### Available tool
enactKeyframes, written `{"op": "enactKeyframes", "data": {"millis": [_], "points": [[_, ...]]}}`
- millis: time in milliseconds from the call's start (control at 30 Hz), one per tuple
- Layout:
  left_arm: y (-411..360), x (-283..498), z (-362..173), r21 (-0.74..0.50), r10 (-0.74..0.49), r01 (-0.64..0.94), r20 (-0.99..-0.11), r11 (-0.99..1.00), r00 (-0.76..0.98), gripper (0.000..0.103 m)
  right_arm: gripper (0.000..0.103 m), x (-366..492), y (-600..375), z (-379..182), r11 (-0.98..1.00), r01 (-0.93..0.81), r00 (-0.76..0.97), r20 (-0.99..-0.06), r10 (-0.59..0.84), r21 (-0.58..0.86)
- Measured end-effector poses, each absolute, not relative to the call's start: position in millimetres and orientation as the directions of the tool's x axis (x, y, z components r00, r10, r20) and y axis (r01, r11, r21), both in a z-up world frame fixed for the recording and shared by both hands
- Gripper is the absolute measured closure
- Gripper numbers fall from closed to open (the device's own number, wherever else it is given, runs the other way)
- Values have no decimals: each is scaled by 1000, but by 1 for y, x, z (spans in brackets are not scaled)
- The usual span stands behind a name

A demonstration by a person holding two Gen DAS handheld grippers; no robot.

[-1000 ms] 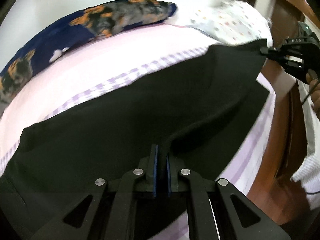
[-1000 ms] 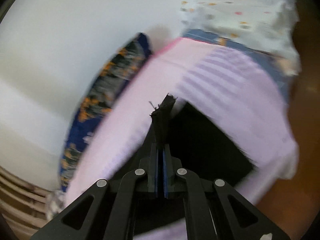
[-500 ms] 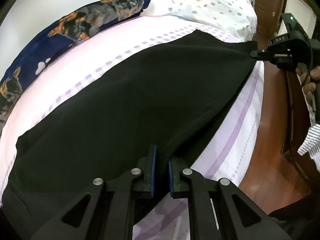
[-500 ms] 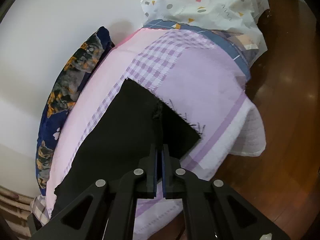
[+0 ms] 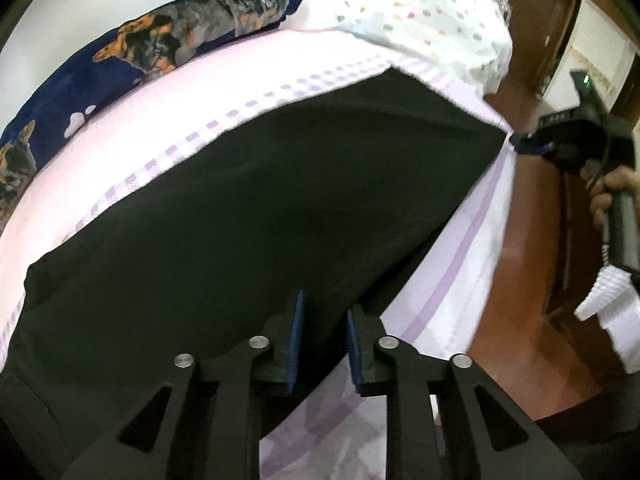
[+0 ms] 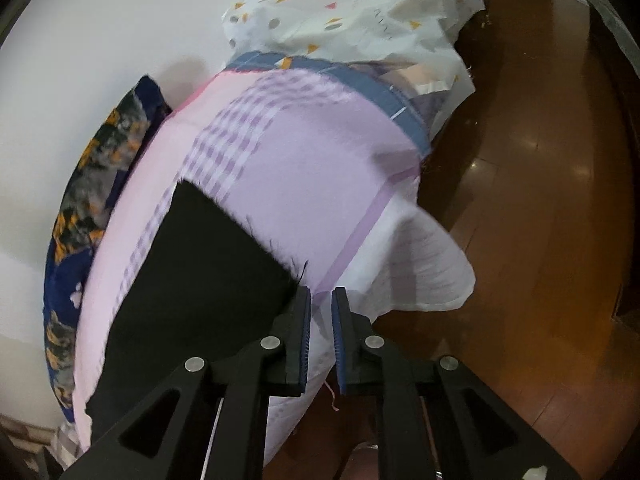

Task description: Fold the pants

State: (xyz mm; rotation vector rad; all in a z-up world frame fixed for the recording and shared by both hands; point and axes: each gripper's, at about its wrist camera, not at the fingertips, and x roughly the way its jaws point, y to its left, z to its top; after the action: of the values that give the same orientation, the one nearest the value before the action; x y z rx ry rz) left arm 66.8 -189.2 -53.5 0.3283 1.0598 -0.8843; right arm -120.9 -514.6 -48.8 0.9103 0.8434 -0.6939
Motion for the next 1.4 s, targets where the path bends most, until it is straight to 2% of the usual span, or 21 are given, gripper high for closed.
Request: {"op": "enactKeyframes", "data": {"millis": [67, 167, 233, 333, 433, 600, 733, 900, 1133, 1400], "points": [[-181, 70, -42, -209, -514, 755, -836, 622, 192, 66, 91, -118, -514, -38, 463, 800, 506, -844, -178, 382], [-160, 78, -19, -243, -572, 742, -789, 625, 224, 58, 90, -102, -504, -18, 516, 776, 524, -827, -205, 364], [-141, 87, -9, -253, -583, 712, -768, 655, 264, 54, 90, -80, -490, -6, 586, 719, 561, -809, -174, 373], [-110, 104, -6, -247, -543, 623, -767, 742, 342, 51, 90, -32, -456, 9, 715, 575, 613, -788, -55, 397], [-65, 131, -18, -209, -427, 468, -797, 858, 427, 51, 85, 24, -408, 14, 814, 372, 620, -772, 140, 446], [-1, 152, -39, -173, -280, 255, -831, 951, 481, 51, 84, 114, -308, 5, 833, 59, 497, -740, 454, 551], [32, 158, -50, -138, -211, 178, -834, 974, 510, 51, 84, 171, -231, -4, 818, -117, 363, -743, 562, 563], [53, 158, -64, -113, -169, 140, -843, 984, 511, 51, 83, 221, -152, -20, 786, -261, 200, -765, 612, 560], [61, 157, -74, -141, -195, 143, -837, 980, 510, 51, 78, 255, -85, -52, 779, -376, 70, -822, 565, 503], [66, 157, -74, -181, -228, 141, -828, 973, 512, 51, 77, 263, -72, -72, 748, -390, -20, -817, 576, 537]]}}
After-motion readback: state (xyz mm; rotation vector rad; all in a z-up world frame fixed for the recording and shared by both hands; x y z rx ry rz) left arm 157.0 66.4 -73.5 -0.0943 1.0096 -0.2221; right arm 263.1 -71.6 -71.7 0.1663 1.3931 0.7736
